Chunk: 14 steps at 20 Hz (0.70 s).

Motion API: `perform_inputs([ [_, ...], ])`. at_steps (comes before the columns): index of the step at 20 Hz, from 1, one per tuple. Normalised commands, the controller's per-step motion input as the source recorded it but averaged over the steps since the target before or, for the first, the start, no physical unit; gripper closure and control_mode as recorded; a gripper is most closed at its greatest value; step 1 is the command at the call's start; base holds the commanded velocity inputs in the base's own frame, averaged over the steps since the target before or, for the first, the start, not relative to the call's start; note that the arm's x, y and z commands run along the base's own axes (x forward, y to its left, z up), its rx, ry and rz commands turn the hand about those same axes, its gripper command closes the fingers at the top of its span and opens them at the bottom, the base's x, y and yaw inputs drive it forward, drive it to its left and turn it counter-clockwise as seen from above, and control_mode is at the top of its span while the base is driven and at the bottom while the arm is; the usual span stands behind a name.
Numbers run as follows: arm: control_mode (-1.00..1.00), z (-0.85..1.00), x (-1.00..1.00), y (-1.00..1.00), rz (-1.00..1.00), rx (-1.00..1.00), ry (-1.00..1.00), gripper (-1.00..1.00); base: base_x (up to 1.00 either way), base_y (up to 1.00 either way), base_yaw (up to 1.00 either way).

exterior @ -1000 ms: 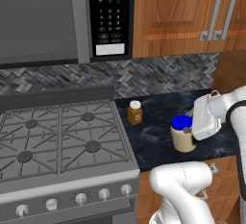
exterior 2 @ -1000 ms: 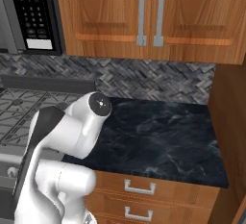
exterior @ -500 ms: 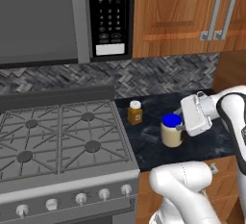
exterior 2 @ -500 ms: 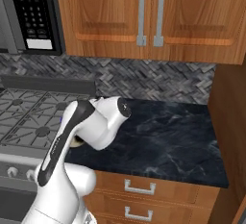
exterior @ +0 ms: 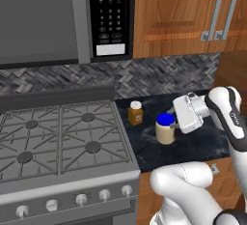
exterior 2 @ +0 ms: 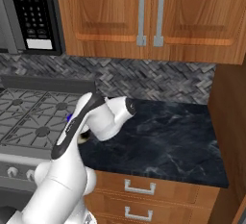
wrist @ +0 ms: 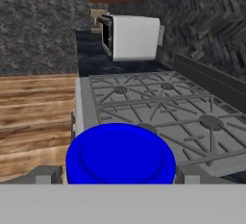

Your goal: Collect the turmeric, mayonnaise, and shaker from the cabinet and place them next to the stove.

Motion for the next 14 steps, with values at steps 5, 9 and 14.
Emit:
perform_inputs([
  [5, -1.00, -0.48, 0.29, 0.02, 0.07, 0.00, 0.00, 1.00, 0.00, 0.00, 0.00],
  [9, -1.00, -0.44, 0.29, 0.08, 0.06, 0.01, 0.01, 1.00, 0.00, 0.00, 0.00],
  [14, -1.00, -0.30, 0.27, 0.12, 0.02, 0.05, 0.00, 1.00, 0.00, 0.00, 0.00],
])
